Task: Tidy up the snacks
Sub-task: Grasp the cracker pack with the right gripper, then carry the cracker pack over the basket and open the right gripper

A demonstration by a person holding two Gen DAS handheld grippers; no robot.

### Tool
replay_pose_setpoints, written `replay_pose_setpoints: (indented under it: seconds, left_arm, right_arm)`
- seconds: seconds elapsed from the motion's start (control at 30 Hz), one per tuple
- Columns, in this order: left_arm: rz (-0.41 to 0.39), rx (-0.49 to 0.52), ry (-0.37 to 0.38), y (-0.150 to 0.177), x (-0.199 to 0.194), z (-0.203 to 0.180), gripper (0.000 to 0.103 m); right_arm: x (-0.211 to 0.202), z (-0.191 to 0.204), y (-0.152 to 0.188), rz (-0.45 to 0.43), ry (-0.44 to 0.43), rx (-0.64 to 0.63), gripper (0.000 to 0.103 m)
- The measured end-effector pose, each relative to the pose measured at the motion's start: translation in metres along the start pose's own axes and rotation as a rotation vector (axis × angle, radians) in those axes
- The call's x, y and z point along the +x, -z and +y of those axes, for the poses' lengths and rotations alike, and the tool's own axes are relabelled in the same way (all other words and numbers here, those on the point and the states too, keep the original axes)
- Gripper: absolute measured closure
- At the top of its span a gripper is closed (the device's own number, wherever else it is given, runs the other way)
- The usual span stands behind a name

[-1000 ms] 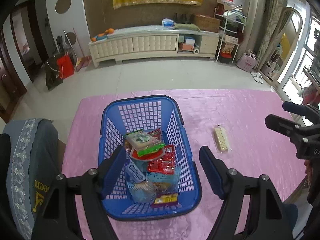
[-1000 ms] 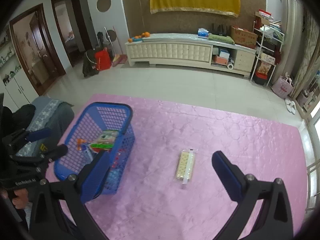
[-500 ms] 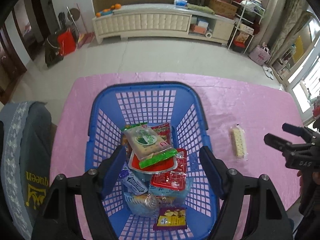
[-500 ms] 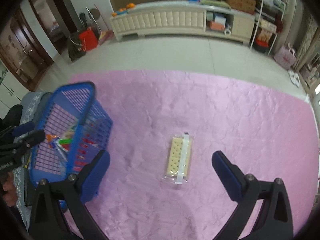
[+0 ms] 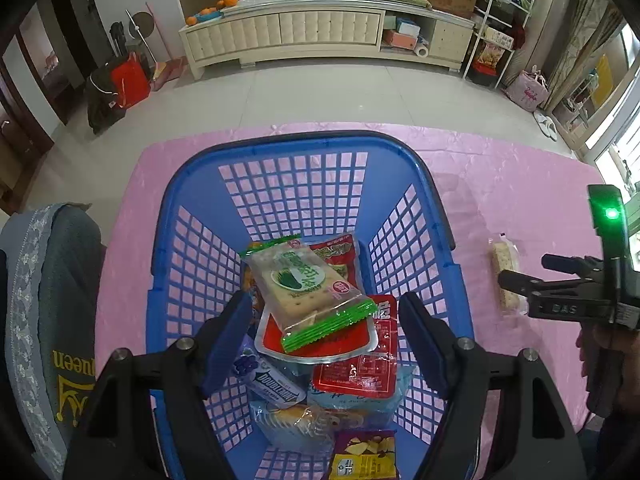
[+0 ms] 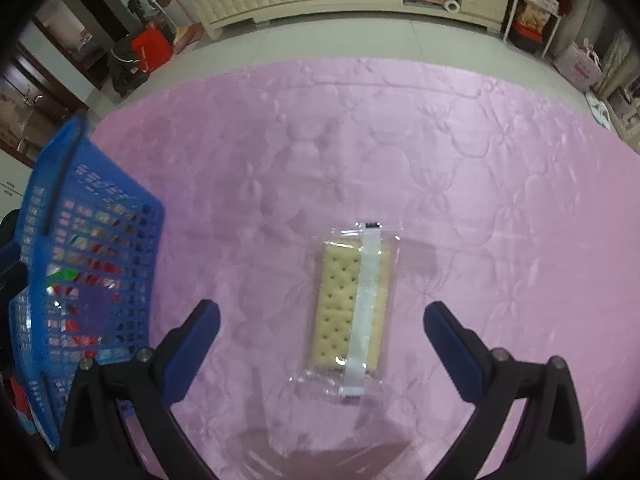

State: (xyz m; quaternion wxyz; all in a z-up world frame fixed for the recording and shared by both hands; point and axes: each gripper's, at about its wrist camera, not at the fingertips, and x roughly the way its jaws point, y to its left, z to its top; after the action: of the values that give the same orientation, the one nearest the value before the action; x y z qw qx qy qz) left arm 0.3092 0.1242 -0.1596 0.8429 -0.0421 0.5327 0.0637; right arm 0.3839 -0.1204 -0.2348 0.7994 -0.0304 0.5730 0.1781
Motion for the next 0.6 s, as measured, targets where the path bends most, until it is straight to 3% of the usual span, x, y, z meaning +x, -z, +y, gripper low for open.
replay_pose_setpoints:
  seconds: [0.07, 0.13, 0.27, 0.37, 0.6]
  left_arm:
    - [0.002, 0.001, 0.005, 0.0, 0.001, 0.001, 0.029]
    - [0.004, 0.006, 0.002, 0.001, 0.001, 0.001, 0.029]
    - [-0.005, -0.002, 0.001, 0.004, -0.003, 0.004, 0.029]
    - [-0.004, -0.019, 0.006, 0.009, -0.005, 0.007, 0.029]
    - [-0.035, -0.025, 0.025, 0.016, -0.026, 0.013, 0.029]
  right_arm:
    - [0.007, -0.005, 0.001, -0.004, 0.013, 0.023, 0.012]
    - [0.018, -0.008, 0.003, 0.022, -0.001, 0.042, 0.031]
    - [0.02, -0.009, 0.011, 0.019, -0.012, 0.029, 0.052]
    - [0.014, -0.016, 0.015, 0.025, -0.078, 0.063, 0.056]
    - [-0.025, -0.009, 0.028, -0.01, -0.099, 0.036, 0.056]
